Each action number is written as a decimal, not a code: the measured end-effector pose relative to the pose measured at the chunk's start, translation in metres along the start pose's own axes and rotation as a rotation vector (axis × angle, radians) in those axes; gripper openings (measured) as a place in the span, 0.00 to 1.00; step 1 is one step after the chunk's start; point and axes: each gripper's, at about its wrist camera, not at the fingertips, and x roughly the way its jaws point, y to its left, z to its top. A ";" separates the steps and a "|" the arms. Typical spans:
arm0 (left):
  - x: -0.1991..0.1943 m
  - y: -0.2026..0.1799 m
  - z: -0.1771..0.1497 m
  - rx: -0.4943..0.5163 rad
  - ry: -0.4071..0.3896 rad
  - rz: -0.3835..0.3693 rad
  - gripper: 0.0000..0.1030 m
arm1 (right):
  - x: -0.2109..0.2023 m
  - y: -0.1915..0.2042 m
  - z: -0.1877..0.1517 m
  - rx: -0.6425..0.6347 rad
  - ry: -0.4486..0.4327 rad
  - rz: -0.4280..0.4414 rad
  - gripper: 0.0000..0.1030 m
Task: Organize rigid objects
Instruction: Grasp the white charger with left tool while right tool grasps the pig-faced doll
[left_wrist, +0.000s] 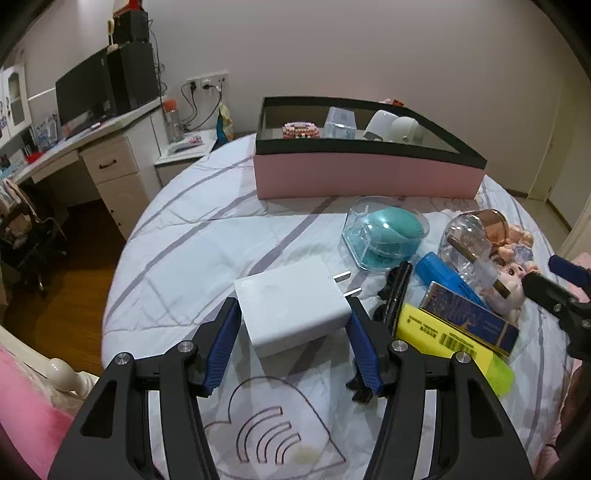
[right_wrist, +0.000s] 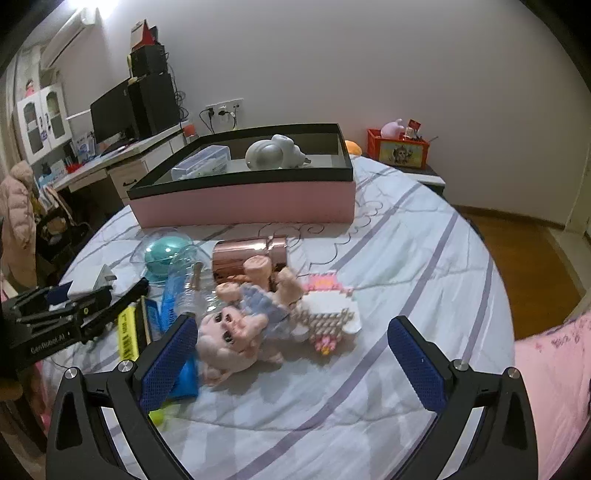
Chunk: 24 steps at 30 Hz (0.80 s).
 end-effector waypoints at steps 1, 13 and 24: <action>-0.003 0.000 -0.001 -0.003 -0.005 -0.006 0.57 | 0.002 0.002 -0.001 0.006 0.008 0.007 1.00; -0.017 -0.001 -0.010 0.019 0.002 -0.062 0.57 | 0.012 0.023 -0.001 -0.018 0.056 0.043 0.52; -0.023 -0.005 -0.011 0.029 0.000 -0.079 0.57 | 0.003 0.007 -0.003 0.048 0.057 0.114 0.40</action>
